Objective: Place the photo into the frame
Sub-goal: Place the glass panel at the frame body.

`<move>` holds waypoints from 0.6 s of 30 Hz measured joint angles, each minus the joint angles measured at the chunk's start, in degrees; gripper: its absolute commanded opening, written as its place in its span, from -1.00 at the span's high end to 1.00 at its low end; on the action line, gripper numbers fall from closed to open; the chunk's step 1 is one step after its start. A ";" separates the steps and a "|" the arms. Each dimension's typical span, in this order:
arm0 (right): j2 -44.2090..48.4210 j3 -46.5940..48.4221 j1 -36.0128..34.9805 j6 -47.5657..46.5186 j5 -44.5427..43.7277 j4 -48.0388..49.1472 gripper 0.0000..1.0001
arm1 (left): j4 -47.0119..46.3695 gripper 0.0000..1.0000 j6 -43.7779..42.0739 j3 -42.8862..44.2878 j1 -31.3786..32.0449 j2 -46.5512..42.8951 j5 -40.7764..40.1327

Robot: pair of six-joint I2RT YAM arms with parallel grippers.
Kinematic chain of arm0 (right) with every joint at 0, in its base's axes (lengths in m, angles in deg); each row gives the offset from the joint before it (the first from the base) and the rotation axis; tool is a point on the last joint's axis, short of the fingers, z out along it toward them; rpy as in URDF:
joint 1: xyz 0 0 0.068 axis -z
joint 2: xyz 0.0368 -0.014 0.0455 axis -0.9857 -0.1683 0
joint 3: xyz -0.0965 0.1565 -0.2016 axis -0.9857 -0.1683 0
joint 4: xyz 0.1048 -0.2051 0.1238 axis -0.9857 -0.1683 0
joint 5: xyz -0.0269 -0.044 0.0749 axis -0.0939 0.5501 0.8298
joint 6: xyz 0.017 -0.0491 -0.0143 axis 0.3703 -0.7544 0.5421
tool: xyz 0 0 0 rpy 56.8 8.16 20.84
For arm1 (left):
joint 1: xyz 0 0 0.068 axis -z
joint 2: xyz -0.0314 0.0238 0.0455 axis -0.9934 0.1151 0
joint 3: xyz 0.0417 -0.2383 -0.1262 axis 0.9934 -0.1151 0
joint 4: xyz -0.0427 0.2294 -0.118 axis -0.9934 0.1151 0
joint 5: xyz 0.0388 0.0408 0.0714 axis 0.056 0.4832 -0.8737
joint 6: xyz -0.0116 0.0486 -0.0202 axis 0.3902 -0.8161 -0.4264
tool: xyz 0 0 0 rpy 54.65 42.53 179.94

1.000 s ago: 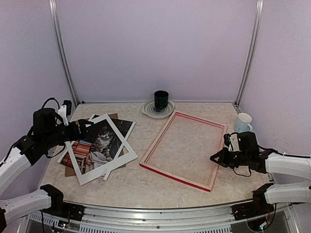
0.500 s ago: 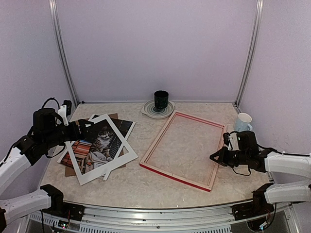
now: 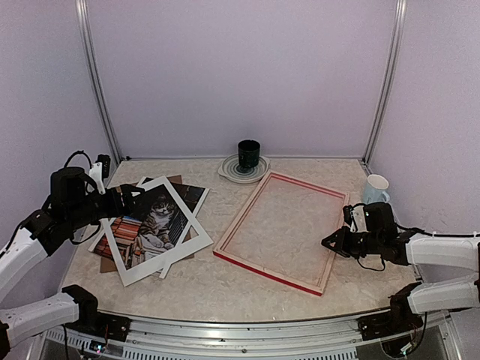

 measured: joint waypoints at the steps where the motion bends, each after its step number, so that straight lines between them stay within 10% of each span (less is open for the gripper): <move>1: 0.00 0.00 0.02 0.04 0.02 0.02 0.63 | 0.00 -0.98 0.00 0.00 0.00 0.00 0.00; 18: -0.76 0.00 0.20 -0.24 0.39 -0.33 0.40 | 0.00 -0.98 0.00 0.00 0.00 0.00 0.00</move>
